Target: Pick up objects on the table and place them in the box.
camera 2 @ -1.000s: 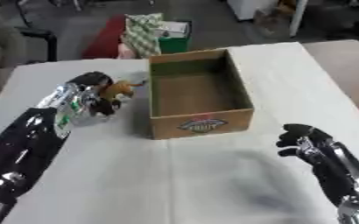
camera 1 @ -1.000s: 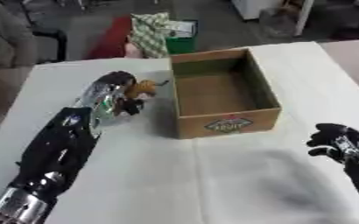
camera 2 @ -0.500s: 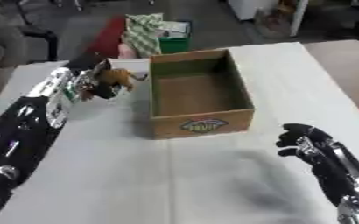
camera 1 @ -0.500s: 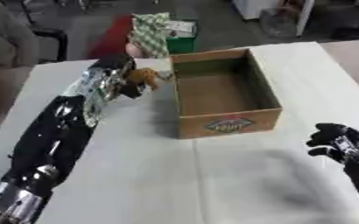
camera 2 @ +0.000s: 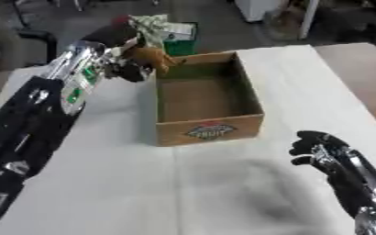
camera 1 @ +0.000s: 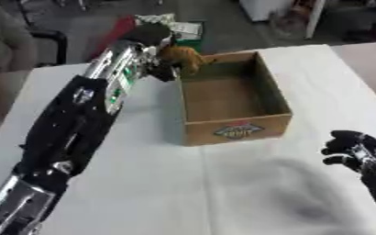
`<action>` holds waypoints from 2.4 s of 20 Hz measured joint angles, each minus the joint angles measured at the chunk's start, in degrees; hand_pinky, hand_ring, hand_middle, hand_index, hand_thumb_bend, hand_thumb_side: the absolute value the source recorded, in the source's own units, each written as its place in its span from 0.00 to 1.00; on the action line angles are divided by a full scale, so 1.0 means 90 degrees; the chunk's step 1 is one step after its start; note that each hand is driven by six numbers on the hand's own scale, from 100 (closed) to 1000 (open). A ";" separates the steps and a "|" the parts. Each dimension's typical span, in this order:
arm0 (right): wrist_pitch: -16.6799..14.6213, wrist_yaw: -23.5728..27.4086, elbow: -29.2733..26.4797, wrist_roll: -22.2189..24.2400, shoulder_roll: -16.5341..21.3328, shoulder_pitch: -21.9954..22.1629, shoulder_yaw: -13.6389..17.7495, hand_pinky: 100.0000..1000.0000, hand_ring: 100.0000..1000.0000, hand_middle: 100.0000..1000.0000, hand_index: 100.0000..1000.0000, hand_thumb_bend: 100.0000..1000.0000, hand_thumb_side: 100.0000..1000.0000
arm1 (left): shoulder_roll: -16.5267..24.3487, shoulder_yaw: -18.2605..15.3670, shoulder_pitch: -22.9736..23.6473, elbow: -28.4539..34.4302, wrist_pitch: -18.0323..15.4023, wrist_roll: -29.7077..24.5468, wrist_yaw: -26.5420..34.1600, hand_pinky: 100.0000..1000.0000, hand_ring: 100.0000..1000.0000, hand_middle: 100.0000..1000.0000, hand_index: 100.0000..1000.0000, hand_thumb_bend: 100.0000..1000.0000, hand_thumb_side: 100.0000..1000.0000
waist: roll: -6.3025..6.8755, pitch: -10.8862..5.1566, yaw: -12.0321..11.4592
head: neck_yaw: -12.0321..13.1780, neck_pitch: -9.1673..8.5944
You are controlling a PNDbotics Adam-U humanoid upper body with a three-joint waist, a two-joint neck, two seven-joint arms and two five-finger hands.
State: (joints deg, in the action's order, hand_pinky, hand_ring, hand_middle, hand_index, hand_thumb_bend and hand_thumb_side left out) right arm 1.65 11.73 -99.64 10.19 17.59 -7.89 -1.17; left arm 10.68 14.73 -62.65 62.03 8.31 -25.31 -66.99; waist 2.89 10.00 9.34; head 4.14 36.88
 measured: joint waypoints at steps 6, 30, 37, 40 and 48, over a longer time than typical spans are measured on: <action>0.0008 0.0000 0.0000 0.0042 -0.0001 -0.0074 -0.0041 0.59 0.64 0.56 0.73 0.00 0.53 | -0.0481 0.0198 0.0131 -0.0227 -0.0211 0.0314 -0.0457 0.53 0.35 0.26 0.37 0.00 0.14 | 0.0009 0.0054 0.0113 | 0.0035 -0.0029; 0.0020 0.0001 0.0000 0.0071 -0.0010 -0.0076 -0.0066 0.59 0.64 0.56 0.73 0.00 0.53 | -0.0568 0.0250 0.0357 -0.0144 -0.0326 0.0108 -0.0440 0.83 0.85 0.83 0.85 0.99 0.71 | 0.0041 0.0056 0.0070 | -0.0024 -0.0103; 0.0020 0.0001 0.0000 0.0071 -0.0011 -0.0075 -0.0065 0.59 0.64 0.56 0.73 0.00 0.53 | -0.0510 0.0311 0.0347 0.0188 -0.0331 0.0536 -0.0499 0.83 0.84 0.83 0.85 0.89 0.63 | 0.0040 0.0042 0.0059 | -0.0030 -0.0133; 0.0020 0.0001 0.0000 0.0071 -0.0011 -0.0075 -0.0065 0.59 0.64 0.56 0.73 0.00 0.53 | -0.0509 0.0316 0.0342 0.0254 -0.0332 0.0582 -0.0567 0.83 0.84 0.83 0.85 0.88 0.62 | 0.0040 0.0039 0.0059 | -0.0032 -0.0133; 0.0019 0.0003 0.0000 0.0069 -0.0011 -0.0071 -0.0060 0.59 0.64 0.56 0.73 0.00 0.53 | -0.0428 0.0320 0.0346 0.0466 -0.0284 0.0671 -0.0492 0.79 0.80 0.79 0.83 0.75 0.58 | 0.0031 0.0029 -0.0009 | -0.0053 -0.0134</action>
State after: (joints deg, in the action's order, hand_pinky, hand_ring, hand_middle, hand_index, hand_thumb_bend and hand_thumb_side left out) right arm 1.81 11.75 -99.64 10.82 17.48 -8.53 -1.71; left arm 6.83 17.61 -59.54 66.22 5.76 -19.26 -71.41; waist 3.17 10.26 9.26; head 3.66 35.68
